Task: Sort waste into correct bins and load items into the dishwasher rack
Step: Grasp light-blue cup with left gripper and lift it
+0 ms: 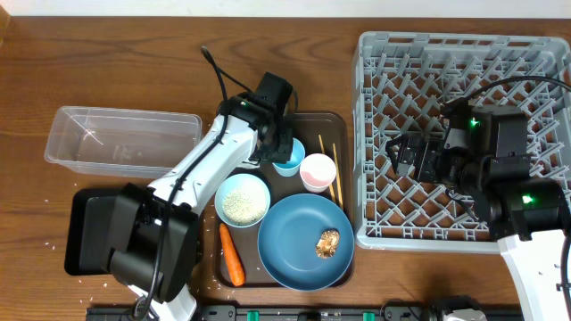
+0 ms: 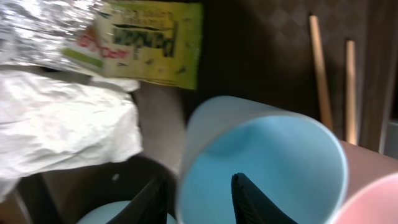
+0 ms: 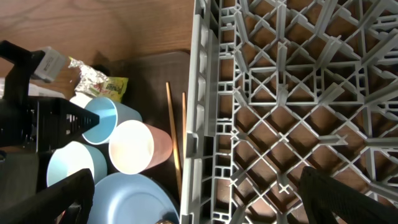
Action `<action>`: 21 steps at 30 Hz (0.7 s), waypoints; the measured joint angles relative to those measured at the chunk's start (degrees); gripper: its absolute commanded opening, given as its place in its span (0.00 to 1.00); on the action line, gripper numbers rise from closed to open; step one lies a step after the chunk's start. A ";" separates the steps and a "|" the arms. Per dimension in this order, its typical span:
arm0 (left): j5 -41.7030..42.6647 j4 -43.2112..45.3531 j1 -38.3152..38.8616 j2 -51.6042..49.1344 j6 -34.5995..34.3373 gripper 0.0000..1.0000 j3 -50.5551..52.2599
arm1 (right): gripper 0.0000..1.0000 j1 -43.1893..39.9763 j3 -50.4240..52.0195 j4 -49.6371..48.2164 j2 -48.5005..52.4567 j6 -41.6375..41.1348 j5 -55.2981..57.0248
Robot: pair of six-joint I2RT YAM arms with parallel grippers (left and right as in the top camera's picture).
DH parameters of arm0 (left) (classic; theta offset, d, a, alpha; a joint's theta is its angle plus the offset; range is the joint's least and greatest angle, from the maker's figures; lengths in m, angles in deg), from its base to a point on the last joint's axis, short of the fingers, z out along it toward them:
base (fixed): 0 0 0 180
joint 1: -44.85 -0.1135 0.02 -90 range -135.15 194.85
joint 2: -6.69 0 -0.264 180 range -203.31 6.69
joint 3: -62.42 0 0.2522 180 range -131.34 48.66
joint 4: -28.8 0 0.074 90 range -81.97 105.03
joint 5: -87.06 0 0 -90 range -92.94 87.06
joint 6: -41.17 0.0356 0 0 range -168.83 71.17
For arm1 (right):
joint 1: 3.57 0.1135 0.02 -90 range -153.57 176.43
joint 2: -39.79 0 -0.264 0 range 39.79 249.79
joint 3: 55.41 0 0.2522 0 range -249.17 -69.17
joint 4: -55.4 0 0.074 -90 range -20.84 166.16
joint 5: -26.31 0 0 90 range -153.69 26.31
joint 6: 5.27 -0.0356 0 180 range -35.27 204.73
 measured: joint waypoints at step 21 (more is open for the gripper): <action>-4.11 2.16 -0.02 -0.57 0.02 0.19 0.07 | 0.99 0.00 0.00 -0.31 0.00 -1.29 0.00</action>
